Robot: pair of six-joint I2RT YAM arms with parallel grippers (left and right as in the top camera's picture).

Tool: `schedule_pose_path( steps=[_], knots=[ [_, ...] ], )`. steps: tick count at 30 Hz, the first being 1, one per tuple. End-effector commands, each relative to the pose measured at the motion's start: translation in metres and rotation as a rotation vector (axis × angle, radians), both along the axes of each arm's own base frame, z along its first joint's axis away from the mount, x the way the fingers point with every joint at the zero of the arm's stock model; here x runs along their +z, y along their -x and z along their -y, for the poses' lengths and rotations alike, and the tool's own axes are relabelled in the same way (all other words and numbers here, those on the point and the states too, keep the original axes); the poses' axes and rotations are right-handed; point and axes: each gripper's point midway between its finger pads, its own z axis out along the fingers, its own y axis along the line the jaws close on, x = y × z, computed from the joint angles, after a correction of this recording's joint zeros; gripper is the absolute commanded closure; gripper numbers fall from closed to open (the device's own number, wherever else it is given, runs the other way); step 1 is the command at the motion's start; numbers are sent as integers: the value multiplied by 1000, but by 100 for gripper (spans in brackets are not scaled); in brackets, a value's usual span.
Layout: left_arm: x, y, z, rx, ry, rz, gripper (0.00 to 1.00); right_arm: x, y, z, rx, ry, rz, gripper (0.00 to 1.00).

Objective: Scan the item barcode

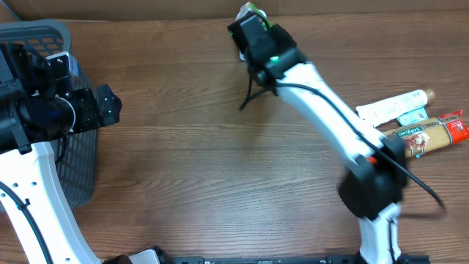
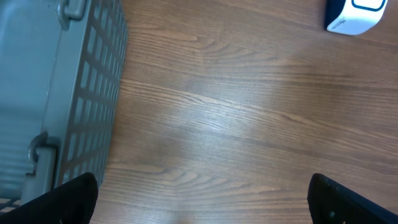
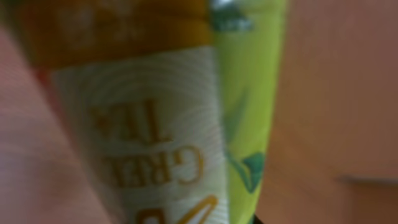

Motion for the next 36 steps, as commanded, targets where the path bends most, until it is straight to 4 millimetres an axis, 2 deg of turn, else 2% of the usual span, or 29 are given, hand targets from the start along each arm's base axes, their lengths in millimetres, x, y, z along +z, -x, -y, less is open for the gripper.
schedule_pose_path(
  steps=[1, 4, 6, 11, 14, 16, 19, 24, 25, 26, 27, 28, 29, 33, 36],
  knots=[
    [2, 0, 0, -17, -4, 5, 0, 36, 52, 11, -216, -575, -185, 96],
    [2, 0, 0, -17, -4, 5, 0, 20, 71, 62, -475, -680, -321, 96],
    [2, 0, 0, -17, -4, 5, 0, 4, 75, 101, -635, -678, -357, 96],
    [2, 0, 0, -17, -4, 5, 1, -42, 79, 191, -1005, -723, -370, 96],
    [2, 0, 0, -16, -4, 5, 1, -67, 93, 241, -1260, -756, -349, 96],
    [2, 0, 0, -17, -4, 5, 0, -81, 104, 270, -1412, -778, -323, 96],
    [2, 0, 0, -17, -4, 5, 0, -102, 118, 297, -1563, -801, -309, 96],
    [2, 0, 0, -17, -4, 5, 0, -122, 137, 307, -1628, -768, -348, 96],
    [2, 0, 0, -17, -4, 5, 1, -124, 138, 307, -1618, -763, -353, 91],
    [2, 0, 0, -17, -4, 5, 0, -125, 137, 307, -1603, -759, -356, 73],
    [2, 0, 0, -17, -4, 5, 0, -126, 136, 306, -1590, -756, -360, 62],
    [2, 0, 0, -17, -4, 5, 0, -126, 136, 306, -1585, -755, -360, 47],
    [2, 0, 0, -16, -4, 5, 0, -126, 136, 306, -1585, -756, -361, 41],
    [2, 0, 0, -17, -4, 5, 0, -126, 135, 299, -1573, -787, -389, 37],
    [2, 0, 0, -17, -4, 5, 0, -104, 128, 287, -1432, -835, -435, 38]
  ],
)
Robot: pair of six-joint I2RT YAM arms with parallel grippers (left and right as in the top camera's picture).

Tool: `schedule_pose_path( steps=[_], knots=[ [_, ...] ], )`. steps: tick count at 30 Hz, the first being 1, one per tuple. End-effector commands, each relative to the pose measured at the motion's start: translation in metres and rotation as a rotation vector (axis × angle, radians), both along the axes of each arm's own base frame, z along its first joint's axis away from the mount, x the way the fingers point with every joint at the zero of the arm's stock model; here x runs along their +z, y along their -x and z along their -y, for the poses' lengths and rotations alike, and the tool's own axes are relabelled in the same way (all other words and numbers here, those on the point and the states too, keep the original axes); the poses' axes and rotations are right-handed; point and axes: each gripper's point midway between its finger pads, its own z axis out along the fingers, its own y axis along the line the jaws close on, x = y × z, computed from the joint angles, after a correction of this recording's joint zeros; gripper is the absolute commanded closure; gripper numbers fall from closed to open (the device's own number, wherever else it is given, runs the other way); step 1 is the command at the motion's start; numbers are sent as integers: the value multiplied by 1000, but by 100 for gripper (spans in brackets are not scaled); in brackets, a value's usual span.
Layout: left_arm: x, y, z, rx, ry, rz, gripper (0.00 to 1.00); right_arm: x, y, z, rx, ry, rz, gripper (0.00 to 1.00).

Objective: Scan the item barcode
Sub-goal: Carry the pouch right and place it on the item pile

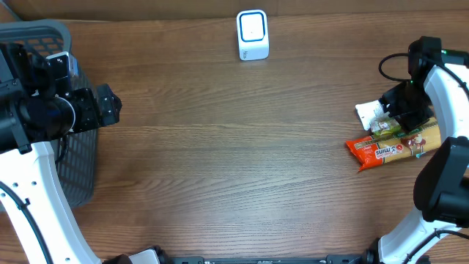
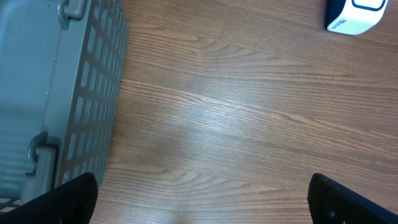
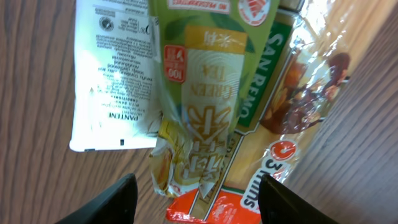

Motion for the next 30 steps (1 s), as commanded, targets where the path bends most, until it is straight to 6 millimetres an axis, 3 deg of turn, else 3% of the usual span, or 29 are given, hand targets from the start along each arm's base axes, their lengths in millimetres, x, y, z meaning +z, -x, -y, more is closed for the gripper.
schedule_pose_path(
  steps=[1, 7, 8, 9, 10, 13, 16, 25, 30],
  knots=[
    [2, 0, 0, -17, -4, 5, 1, 40, -10, -13, 118, -49, 110, 38],
    [2, 0, 0, -17, -4, 6, 1, 125, 3, -48, 304, -46, 297, 37],
    [2, 0, 0, -17, -4, 6, 1, 156, 18, -65, 347, -67, 375, 34],
    [2, 0, 0, -17, -4, 5, 0, 171, 28, -75, 366, -90, 413, 27],
    [2, 0, 0, -17, -4, 6, 1, 184, 38, -86, 386, -117, 447, 0],
    [2, 0, 0, -17, -4, 5, 0, 221, 59, -103, 432, -146, 580, 0],
    [2, 0, 0, -17, -4, 5, 1, 253, 90, -106, 449, -118, 695, 0],
    [2, 0, 0, -17, -4, 6, 0, 275, 151, -81, 433, 77, 749, 0],
    [2, 0, 0, -17, -4, 5, 0, 280, 155, -79, 440, 126, 805, 0]
  ],
)
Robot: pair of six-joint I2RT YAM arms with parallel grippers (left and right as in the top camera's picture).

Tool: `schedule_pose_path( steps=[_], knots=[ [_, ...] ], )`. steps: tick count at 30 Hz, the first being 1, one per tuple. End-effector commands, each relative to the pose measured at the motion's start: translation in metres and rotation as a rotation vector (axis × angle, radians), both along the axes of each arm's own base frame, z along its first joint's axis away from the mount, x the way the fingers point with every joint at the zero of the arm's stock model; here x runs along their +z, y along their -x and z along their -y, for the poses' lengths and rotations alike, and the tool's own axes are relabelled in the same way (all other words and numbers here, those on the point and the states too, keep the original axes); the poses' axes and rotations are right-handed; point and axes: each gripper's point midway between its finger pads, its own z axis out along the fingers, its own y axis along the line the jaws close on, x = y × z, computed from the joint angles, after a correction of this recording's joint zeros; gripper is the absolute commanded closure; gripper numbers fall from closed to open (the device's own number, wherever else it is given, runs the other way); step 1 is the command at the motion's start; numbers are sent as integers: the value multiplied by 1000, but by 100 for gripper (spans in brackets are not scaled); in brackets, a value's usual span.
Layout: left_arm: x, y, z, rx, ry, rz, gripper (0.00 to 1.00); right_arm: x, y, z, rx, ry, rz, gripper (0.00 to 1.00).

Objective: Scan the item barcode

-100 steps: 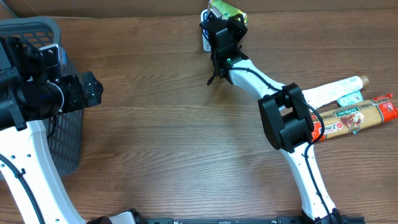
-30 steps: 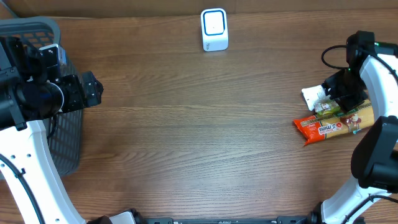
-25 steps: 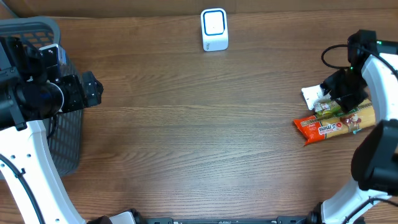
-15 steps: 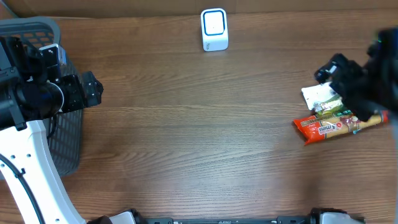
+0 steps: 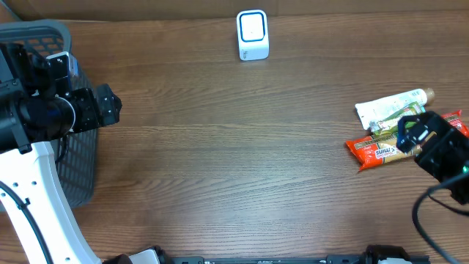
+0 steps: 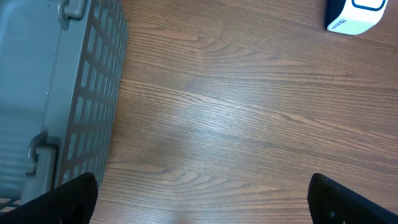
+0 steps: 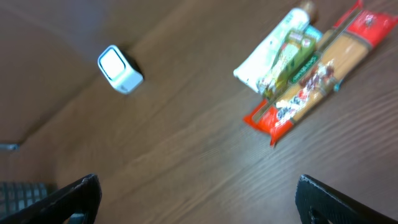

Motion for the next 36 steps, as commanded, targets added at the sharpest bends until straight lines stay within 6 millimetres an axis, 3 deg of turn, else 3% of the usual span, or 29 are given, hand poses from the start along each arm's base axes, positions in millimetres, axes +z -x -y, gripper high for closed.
schedule_pose_path(
  steps=[1, 7, 10, 15, 24, 28, 36],
  knots=[
    [2, 0, 0, -17, -4, 6, 0, 5, -3, 6, -11, 76, 75, 0],
    [2, 0, 0, -17, -4, 6, 1, 13, -26, 16, -74, 178, 327, 0],
    [2, 0, 0, -17, -4, 6, 0, 1, -40, 12, -45, 209, 499, 0],
    [2, 0, 0, -17, -4, 5, 0, -29, -45, -1, 67, 299, 674, 0],
    [2, 0, 0, -17, -4, 5, 1, -118, -39, -1, 69, 318, 776, 0],
    [2, 0, 0, -17, -4, 6, 1, -147, -41, 3, 37, 325, 815, 0],
    [2, 0, 0, -17, -4, 5, 0, -168, -45, 2, 23, 317, 887, 0]
  ],
)
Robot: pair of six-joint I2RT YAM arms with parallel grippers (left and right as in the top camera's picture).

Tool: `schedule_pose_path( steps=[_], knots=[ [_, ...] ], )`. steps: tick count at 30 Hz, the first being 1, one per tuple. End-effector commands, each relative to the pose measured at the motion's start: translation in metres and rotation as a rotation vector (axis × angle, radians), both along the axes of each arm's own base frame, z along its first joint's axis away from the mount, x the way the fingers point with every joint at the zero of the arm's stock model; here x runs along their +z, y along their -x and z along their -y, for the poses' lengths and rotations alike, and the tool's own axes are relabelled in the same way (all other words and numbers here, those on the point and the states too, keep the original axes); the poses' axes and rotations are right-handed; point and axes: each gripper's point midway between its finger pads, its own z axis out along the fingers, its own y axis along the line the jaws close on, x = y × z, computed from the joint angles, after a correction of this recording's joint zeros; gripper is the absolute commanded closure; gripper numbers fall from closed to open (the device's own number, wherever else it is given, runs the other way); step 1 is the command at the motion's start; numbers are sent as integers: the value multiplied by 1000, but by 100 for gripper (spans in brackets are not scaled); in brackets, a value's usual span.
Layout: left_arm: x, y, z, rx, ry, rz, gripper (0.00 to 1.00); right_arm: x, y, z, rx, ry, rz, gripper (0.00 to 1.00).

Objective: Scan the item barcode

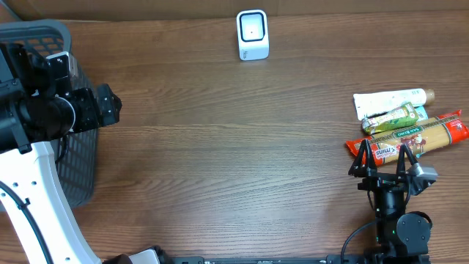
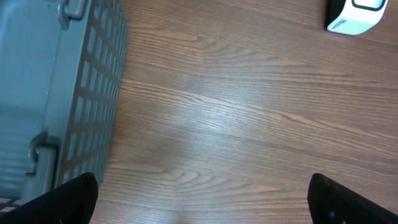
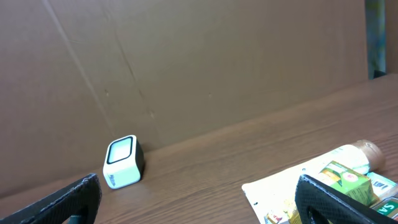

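The scanner [image 1: 253, 34], a white block with a blue-rimmed window, stands at the far middle of the table; it also shows as the scanner [image 3: 122, 162] and the scanner [image 2: 357, 15]. The green tea packet [image 1: 390, 117] lies on the right, on a white pouch [image 1: 381, 102]; the right wrist view shows the packet [image 3: 345, 174] too. My right gripper [image 1: 381, 159] is low at the front right edge, open and empty [image 3: 202, 205], facing the back wall. My left gripper [image 1: 105, 106] hangs open and empty [image 2: 202, 202] beside the basket.
A red and yellow pasta packet [image 1: 410, 139] lies just in front of the tea packet. A grey mesh basket [image 1: 44, 35] fills the left edge, with the basket's wall [image 2: 93, 93] close to my left gripper. A brown cardboard wall [image 3: 186, 62] runs behind the table.
My right arm was over the pasta packet, its camera looking down from high. Now it is folded low at the front right edge, looking level toward the scanner. The left arm is unmoved.
First my right gripper held the green tea packet at the scanner. Then it was open over the pile on the right, with the packet lying on the white pouch. Then it stood higher and nearer the front, and now rests at the front edge, empty.
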Motion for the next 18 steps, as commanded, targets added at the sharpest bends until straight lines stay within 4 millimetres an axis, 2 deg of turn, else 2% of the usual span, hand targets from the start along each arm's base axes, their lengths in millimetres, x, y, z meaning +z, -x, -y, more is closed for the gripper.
schedule_pose_path(
  steps=[1, 6, 18],
  knots=[
    [2, 0, 0, -17, -4, 5, 0, -2, 0, -1, 0, 5, 18, 0],
    [2, 0, 0, -17, -4, 5, 0, -27, -1, -1, 1, 13, -81, 0],
    [2, 0, 0, -17, -4, 5, 0, -28, -1, -10, 52, 15, -85, 0]
  ],
)
